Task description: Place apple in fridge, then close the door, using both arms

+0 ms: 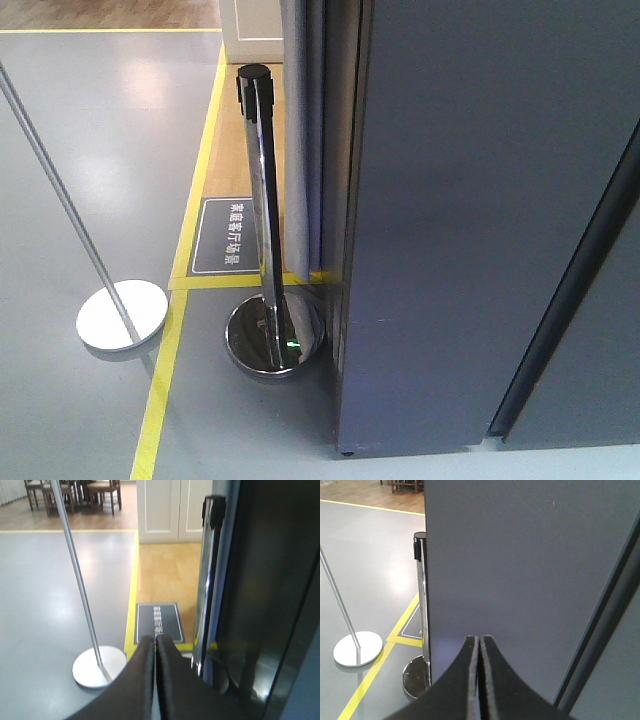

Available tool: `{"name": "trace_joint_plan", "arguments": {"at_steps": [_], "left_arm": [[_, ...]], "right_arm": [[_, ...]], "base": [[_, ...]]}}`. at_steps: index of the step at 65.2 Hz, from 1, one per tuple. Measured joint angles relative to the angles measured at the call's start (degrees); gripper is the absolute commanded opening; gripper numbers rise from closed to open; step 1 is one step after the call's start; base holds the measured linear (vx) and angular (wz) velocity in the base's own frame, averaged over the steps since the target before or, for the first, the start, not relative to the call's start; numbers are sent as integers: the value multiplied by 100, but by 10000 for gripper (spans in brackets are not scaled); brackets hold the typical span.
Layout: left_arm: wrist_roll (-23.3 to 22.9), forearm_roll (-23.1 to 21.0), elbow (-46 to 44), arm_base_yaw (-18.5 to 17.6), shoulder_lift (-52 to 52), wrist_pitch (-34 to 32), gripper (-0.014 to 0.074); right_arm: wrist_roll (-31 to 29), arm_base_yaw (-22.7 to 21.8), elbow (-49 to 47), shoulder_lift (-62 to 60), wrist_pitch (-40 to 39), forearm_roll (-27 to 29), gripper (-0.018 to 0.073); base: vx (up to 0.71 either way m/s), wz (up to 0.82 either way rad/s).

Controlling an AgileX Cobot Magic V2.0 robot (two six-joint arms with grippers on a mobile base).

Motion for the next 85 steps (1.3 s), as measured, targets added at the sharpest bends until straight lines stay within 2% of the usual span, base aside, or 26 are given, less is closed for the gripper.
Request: {"name": "trace_joint_plan", "arguments": {"at_steps": [74,85], "left_arm": [[6,-62,0,-24,0,82,-5],[6,-62,0,-24,0,82,-5]], "right_arm": [[-4,0,0,0,2,-55,-8],[0,0,655,-326,-494,-367,-8]], "base": [[0,0],[0,0]]}}
